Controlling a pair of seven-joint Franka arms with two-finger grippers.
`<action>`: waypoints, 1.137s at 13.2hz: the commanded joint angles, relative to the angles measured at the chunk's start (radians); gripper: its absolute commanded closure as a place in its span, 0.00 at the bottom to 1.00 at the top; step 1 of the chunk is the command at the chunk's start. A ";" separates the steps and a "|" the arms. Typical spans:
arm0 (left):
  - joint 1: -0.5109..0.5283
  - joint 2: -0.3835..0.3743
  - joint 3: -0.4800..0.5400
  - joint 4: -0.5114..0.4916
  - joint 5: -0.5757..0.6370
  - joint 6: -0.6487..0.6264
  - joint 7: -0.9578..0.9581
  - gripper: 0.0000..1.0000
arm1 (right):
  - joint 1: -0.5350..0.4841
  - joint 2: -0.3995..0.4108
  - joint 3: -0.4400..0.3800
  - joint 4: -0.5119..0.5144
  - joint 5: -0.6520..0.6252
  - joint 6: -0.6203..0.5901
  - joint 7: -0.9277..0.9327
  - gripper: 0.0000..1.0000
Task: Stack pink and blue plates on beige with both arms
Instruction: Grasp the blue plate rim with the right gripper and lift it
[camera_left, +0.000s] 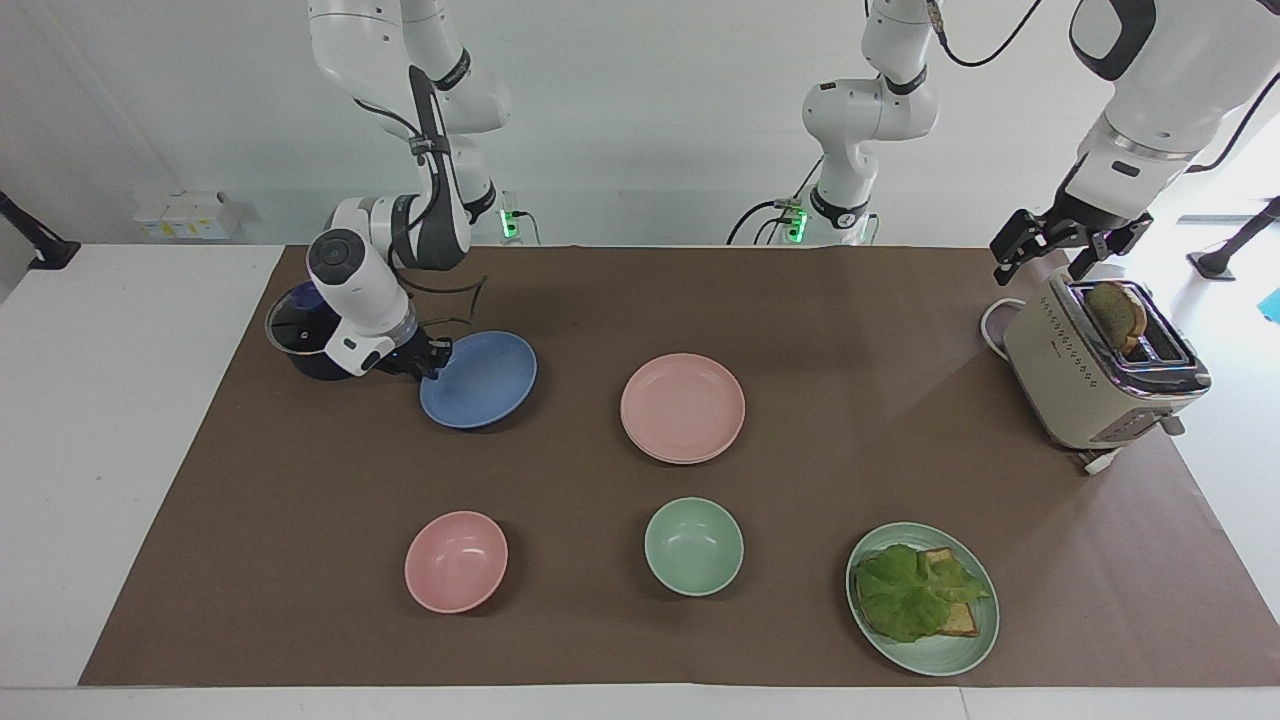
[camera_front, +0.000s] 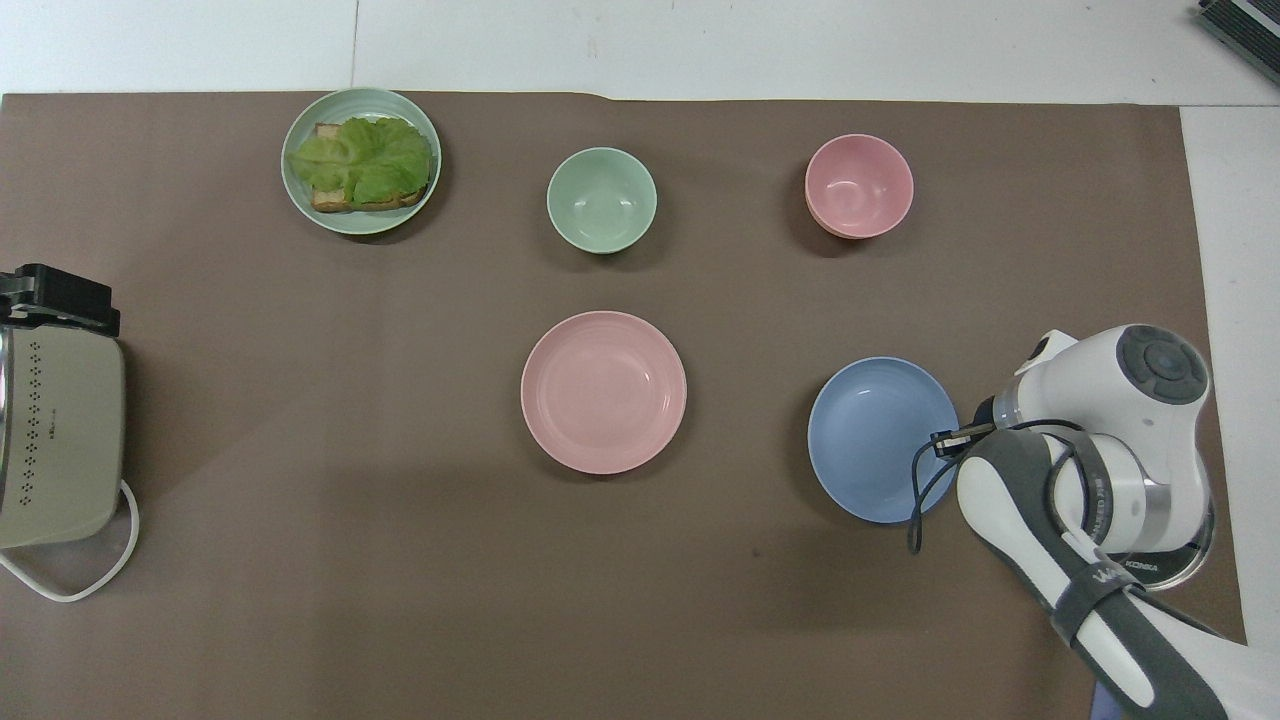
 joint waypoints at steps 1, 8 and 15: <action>0.008 -0.010 -0.003 -0.002 0.003 -0.015 0.017 0.00 | -0.014 0.021 0.002 0.052 0.023 -0.033 -0.039 1.00; 0.008 -0.010 -0.003 -0.002 0.003 -0.015 0.017 0.00 | -0.015 -0.003 -0.004 0.232 0.003 -0.252 -0.059 1.00; 0.008 -0.010 -0.003 -0.002 0.003 -0.015 0.017 0.00 | -0.021 -0.013 0.007 0.480 0.023 -0.509 -0.087 1.00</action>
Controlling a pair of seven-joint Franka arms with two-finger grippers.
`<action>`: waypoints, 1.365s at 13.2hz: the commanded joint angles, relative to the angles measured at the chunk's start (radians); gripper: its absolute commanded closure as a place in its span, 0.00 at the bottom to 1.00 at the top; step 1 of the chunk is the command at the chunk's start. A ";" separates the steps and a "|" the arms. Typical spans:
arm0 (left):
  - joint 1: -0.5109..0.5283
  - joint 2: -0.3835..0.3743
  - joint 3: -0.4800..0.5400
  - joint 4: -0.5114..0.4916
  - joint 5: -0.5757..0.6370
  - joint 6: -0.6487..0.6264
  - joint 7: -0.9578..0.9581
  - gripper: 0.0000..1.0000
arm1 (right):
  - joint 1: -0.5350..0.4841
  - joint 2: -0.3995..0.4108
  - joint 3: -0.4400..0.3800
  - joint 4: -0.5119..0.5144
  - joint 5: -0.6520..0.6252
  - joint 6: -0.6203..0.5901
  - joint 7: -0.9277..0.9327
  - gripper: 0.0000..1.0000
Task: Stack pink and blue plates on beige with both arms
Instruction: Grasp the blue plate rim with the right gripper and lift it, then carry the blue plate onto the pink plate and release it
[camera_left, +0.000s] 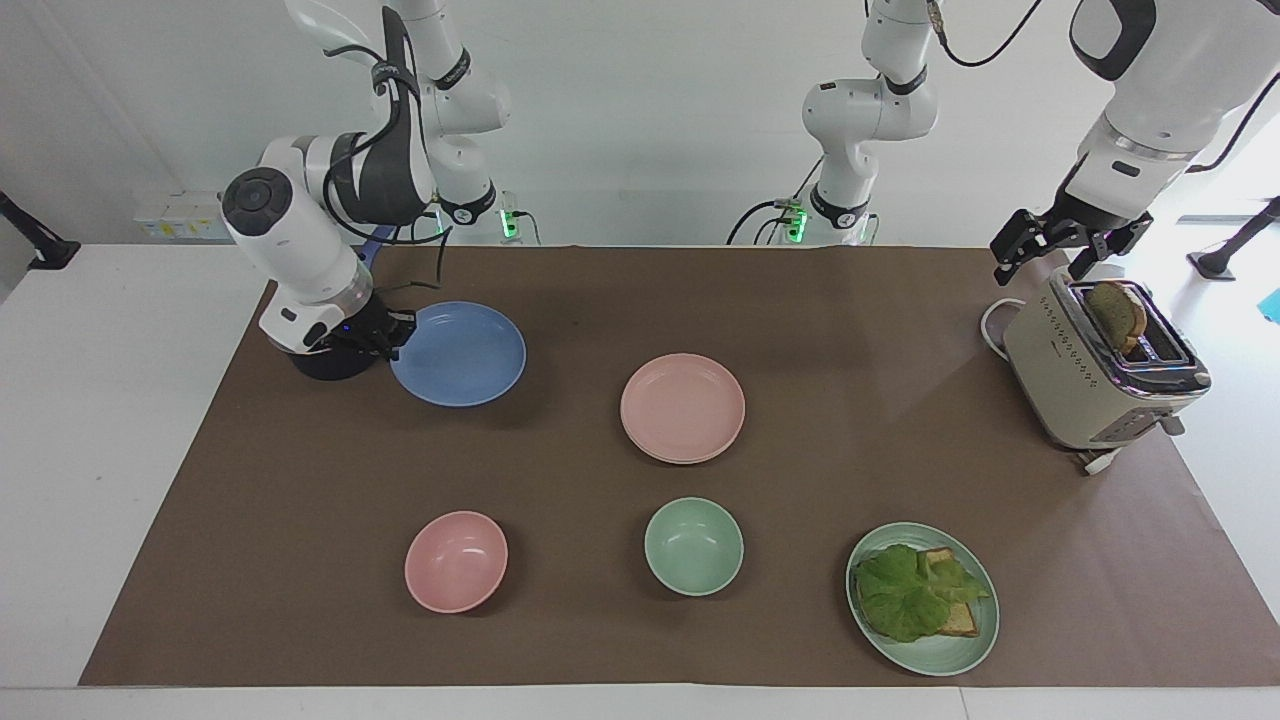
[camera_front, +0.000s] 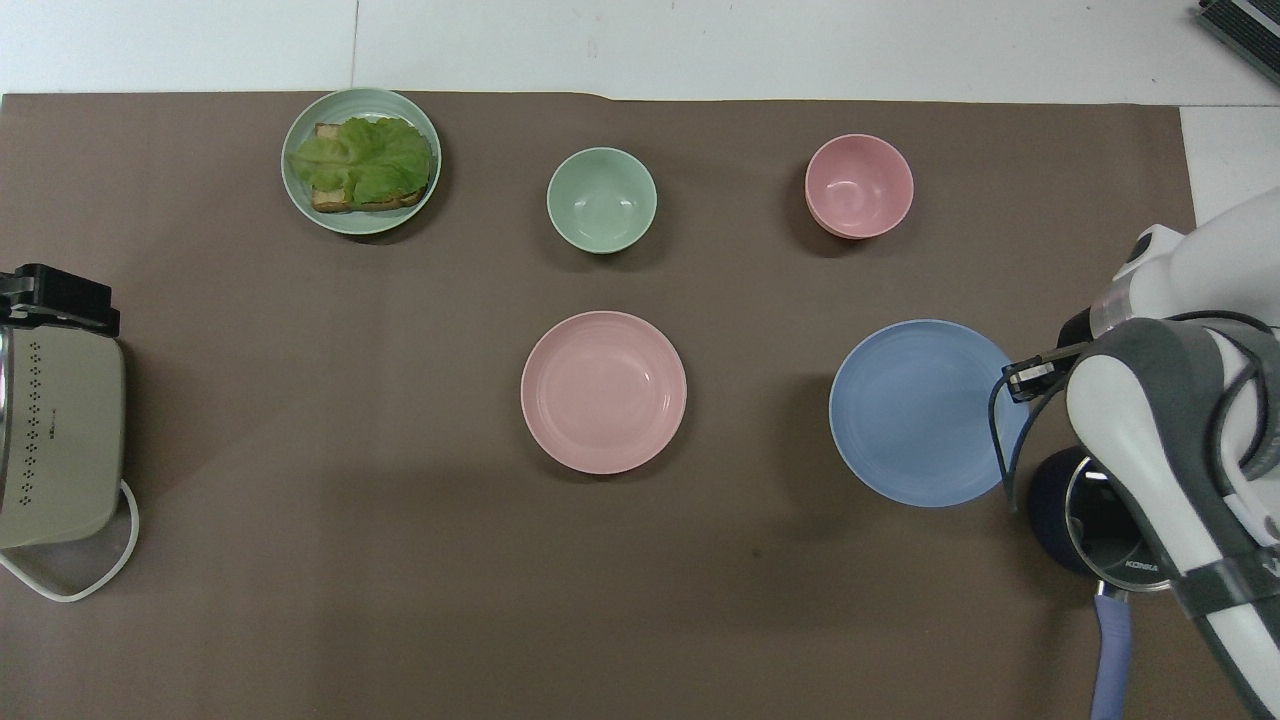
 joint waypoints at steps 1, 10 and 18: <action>0.008 -0.010 -0.003 -0.002 0.003 -0.014 0.017 0.00 | -0.005 0.011 0.019 0.095 0.021 -0.079 -0.028 1.00; 0.008 -0.010 -0.003 -0.002 0.003 -0.014 0.017 0.00 | 0.244 0.051 0.047 0.089 0.162 0.103 0.339 1.00; 0.008 -0.010 -0.003 -0.002 0.003 -0.014 0.017 0.00 | 0.408 0.183 0.048 0.086 0.340 0.298 0.617 1.00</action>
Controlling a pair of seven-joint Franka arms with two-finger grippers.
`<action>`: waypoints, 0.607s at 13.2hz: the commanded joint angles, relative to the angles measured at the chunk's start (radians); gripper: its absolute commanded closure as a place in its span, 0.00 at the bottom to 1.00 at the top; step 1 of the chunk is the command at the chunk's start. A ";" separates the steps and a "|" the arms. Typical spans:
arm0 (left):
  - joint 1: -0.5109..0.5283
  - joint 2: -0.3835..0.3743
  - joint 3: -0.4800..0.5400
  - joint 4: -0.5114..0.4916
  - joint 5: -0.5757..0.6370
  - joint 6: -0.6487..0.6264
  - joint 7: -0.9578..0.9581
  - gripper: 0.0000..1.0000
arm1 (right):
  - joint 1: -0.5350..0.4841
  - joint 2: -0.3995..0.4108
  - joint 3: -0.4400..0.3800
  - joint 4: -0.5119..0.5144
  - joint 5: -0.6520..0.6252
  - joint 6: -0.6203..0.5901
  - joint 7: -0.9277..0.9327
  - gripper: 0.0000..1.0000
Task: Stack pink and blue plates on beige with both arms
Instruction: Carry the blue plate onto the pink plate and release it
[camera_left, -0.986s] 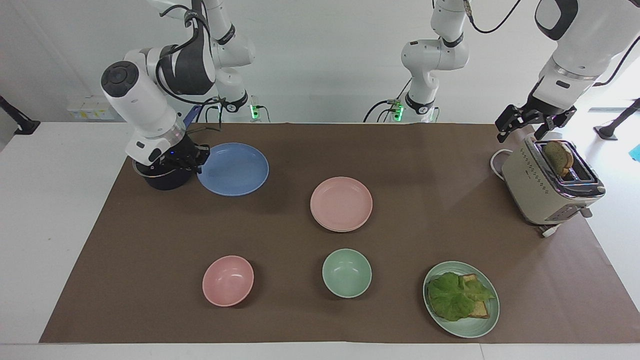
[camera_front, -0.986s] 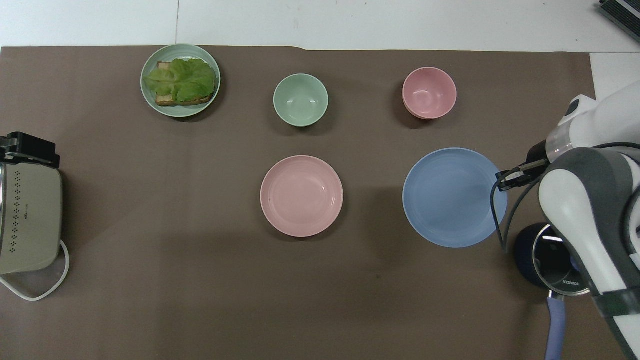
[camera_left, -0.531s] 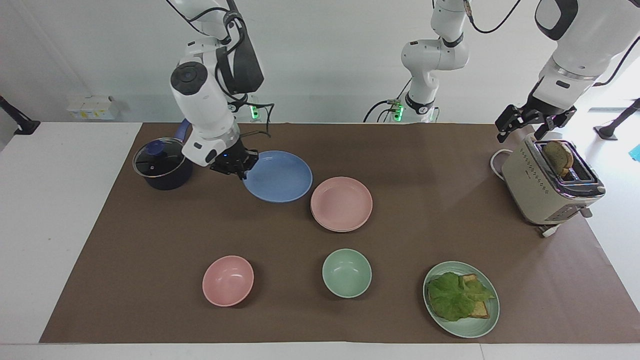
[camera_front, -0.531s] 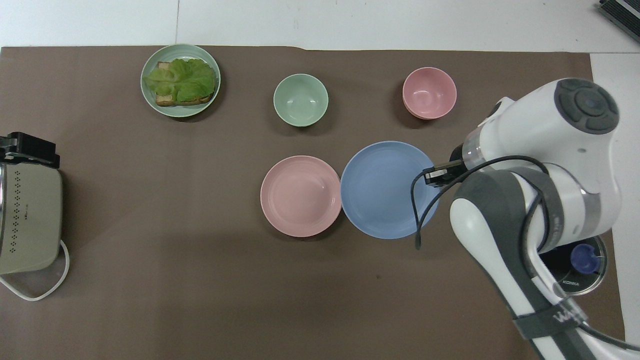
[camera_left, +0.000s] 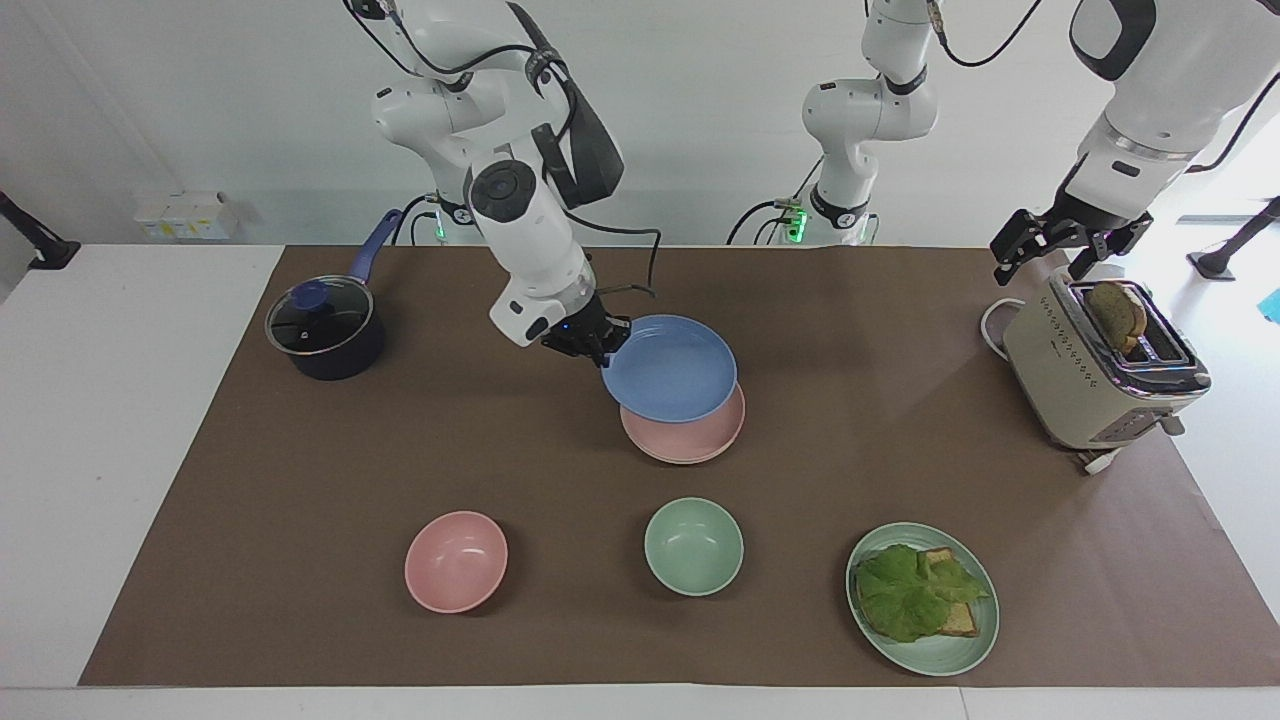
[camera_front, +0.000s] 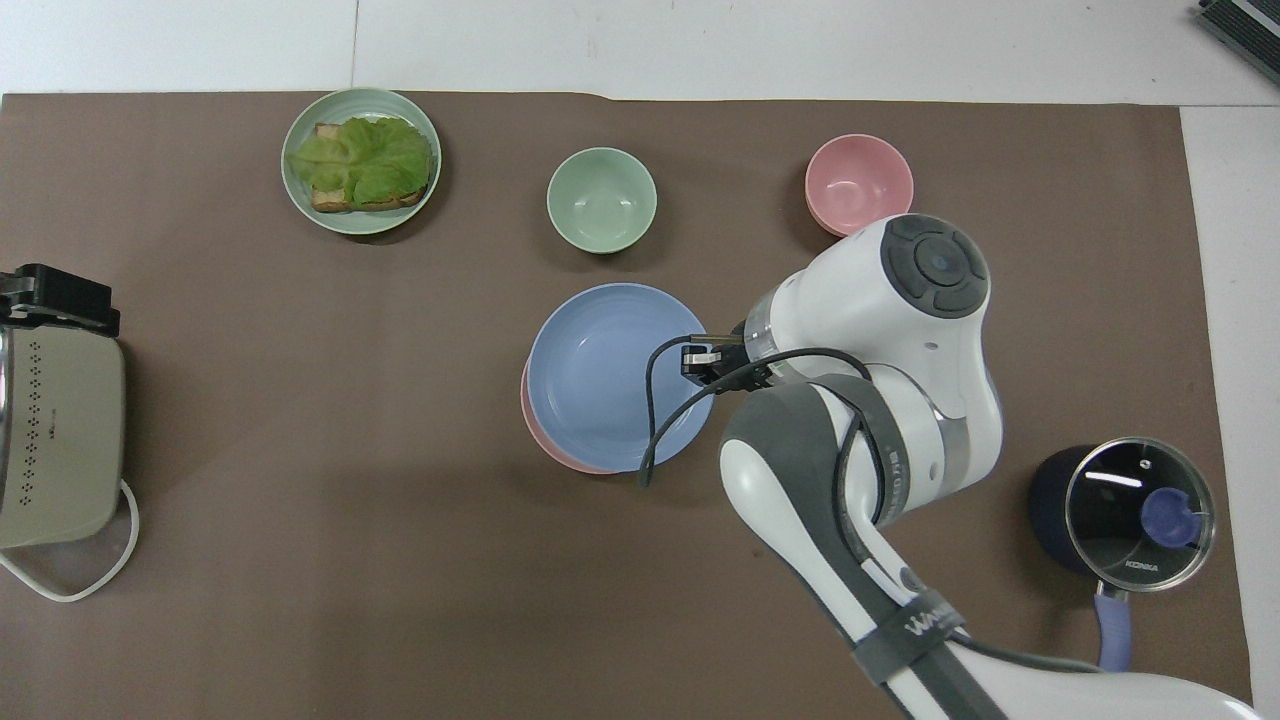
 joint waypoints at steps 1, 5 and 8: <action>0.008 -0.010 -0.003 -0.002 0.003 -0.014 0.017 0.00 | 0.003 0.039 -0.004 0.008 0.045 0.045 0.023 1.00; 0.008 -0.010 -0.003 -0.002 0.003 -0.014 0.017 0.00 | 0.018 0.083 -0.004 -0.024 0.042 0.112 0.018 1.00; 0.008 -0.010 -0.003 -0.002 0.003 -0.014 0.017 0.00 | 0.029 0.090 -0.005 -0.041 0.042 0.134 0.012 1.00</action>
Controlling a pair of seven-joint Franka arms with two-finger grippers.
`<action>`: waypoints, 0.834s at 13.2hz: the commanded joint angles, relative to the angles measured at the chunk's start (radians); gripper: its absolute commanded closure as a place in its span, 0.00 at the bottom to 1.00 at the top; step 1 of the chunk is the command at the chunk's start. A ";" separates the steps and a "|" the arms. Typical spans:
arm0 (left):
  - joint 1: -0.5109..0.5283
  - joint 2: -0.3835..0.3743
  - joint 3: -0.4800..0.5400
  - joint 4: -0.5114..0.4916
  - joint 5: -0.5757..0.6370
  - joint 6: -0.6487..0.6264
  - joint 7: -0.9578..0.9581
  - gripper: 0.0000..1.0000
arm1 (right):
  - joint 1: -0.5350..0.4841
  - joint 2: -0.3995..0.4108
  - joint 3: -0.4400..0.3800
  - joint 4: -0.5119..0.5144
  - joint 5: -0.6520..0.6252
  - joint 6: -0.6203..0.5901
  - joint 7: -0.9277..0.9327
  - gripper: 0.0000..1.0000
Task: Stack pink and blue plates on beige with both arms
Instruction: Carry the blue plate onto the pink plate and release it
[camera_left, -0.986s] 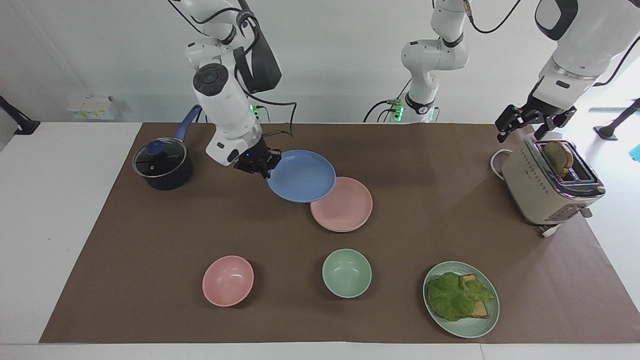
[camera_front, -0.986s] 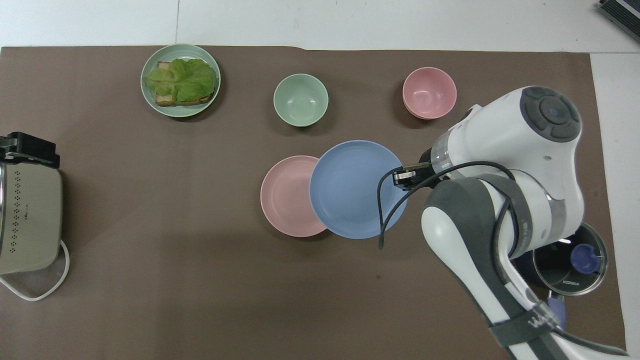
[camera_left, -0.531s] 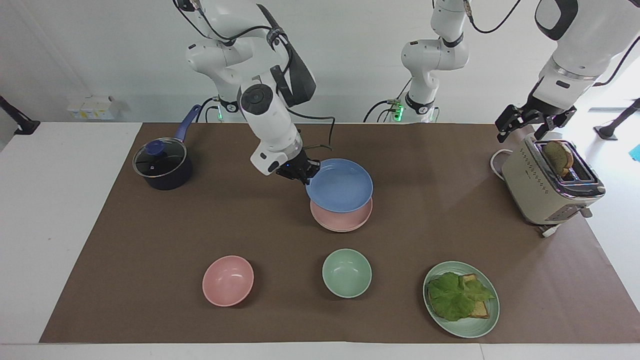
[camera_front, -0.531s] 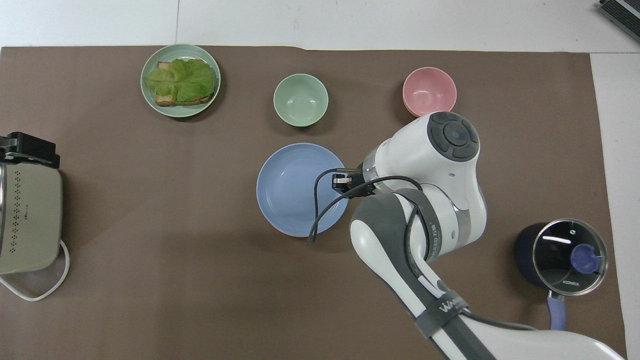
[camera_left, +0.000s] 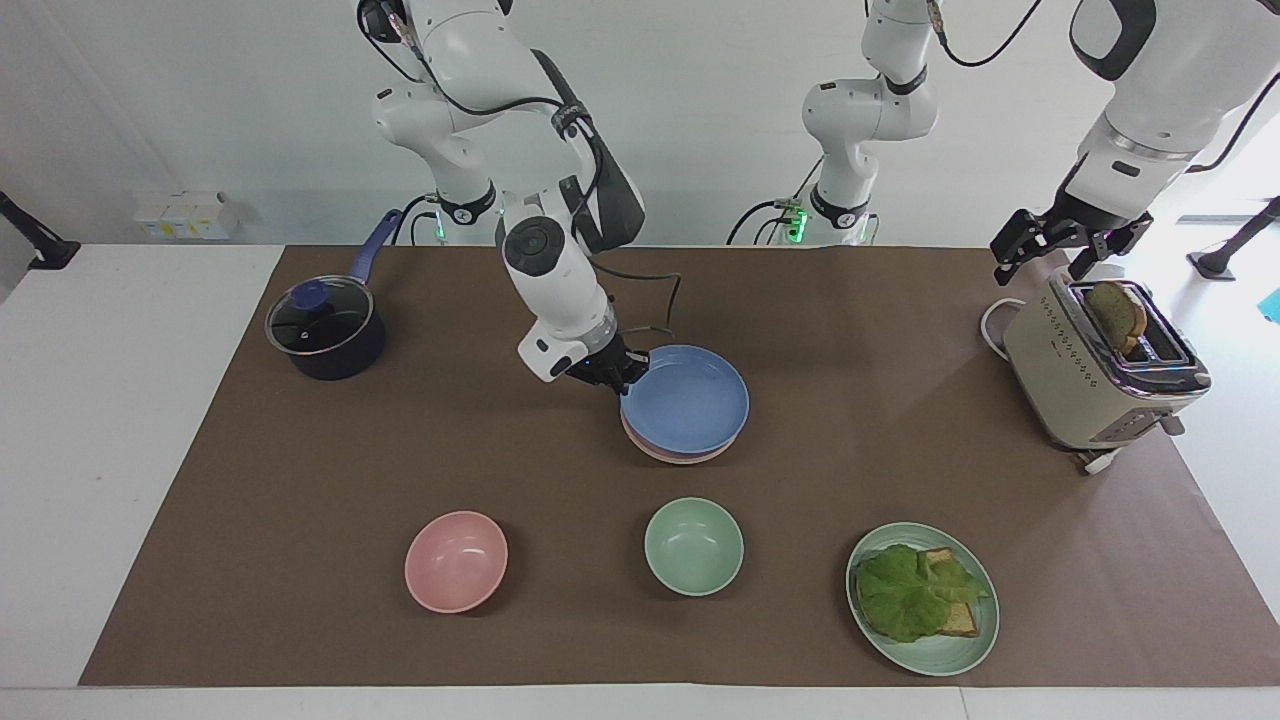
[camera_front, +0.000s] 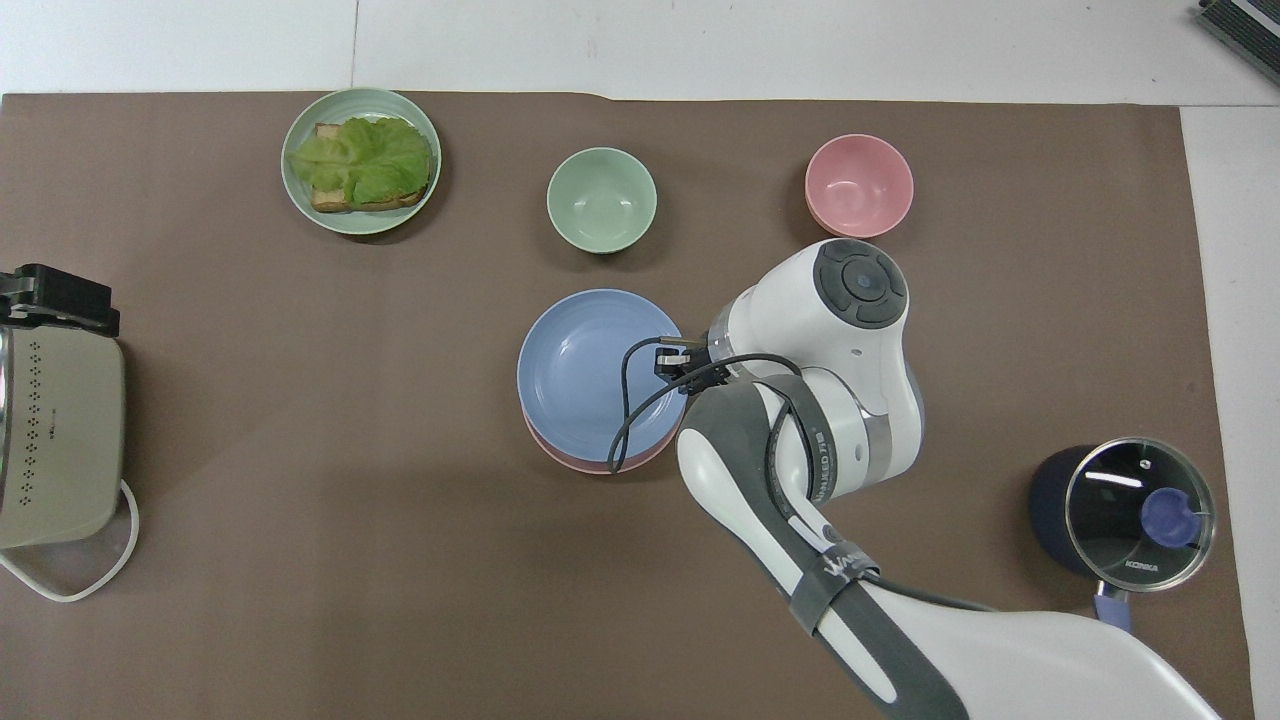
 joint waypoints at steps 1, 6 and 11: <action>0.008 -0.010 -0.003 -0.002 0.003 -0.014 0.017 0.00 | 0.008 -0.007 -0.004 -0.023 0.026 0.021 -0.003 1.00; 0.008 -0.010 -0.003 -0.002 0.003 -0.014 0.017 0.00 | 0.006 0.004 -0.004 -0.034 0.026 0.030 -0.005 0.46; 0.008 -0.010 -0.003 -0.002 0.003 -0.014 0.017 0.00 | -0.004 -0.022 -0.014 -0.011 -0.113 0.020 -0.005 0.00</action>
